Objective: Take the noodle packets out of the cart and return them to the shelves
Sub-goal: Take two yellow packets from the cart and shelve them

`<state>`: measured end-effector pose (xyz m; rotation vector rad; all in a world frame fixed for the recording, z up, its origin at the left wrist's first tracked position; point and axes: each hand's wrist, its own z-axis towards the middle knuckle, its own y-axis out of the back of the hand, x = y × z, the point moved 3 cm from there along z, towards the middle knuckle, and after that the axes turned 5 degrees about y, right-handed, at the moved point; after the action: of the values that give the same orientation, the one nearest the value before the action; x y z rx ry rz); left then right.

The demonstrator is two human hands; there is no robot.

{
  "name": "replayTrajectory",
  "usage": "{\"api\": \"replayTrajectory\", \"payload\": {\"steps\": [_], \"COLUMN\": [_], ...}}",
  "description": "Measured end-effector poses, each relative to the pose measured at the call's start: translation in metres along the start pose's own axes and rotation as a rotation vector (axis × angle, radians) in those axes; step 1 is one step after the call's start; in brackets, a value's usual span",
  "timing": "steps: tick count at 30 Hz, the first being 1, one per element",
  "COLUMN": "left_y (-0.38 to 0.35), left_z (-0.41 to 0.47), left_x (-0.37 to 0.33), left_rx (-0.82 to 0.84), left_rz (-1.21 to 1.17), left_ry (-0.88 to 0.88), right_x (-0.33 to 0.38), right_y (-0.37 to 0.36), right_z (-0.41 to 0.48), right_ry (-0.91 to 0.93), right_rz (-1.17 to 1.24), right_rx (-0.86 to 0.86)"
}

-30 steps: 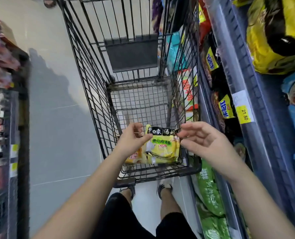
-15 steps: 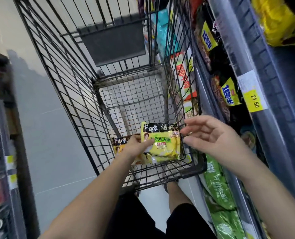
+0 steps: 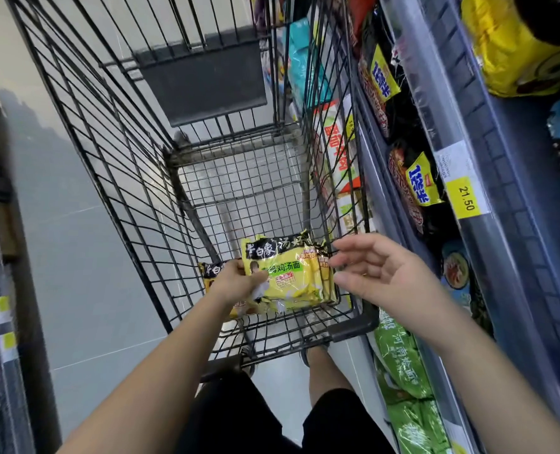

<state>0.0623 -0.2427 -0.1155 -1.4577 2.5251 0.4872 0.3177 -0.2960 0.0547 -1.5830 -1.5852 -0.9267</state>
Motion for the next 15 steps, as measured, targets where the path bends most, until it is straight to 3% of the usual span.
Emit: {"api": "replayTrajectory", "payload": {"steps": [10, 15], "left_y": [0.009, 0.036], "left_z": [-0.014, -0.04], "left_x": [0.004, -0.009], "left_rx": [-0.01, -0.029], "left_rz": [-0.214, -0.227], "left_ry": [0.008, -0.128], "right_x": [-0.001, -0.007], "right_y": [0.001, -0.003], "right_z": [0.007, 0.012], "right_ry": [-0.013, -0.04], "right_rz": [-0.038, -0.062], "right_rx": [-0.004, 0.007]}}
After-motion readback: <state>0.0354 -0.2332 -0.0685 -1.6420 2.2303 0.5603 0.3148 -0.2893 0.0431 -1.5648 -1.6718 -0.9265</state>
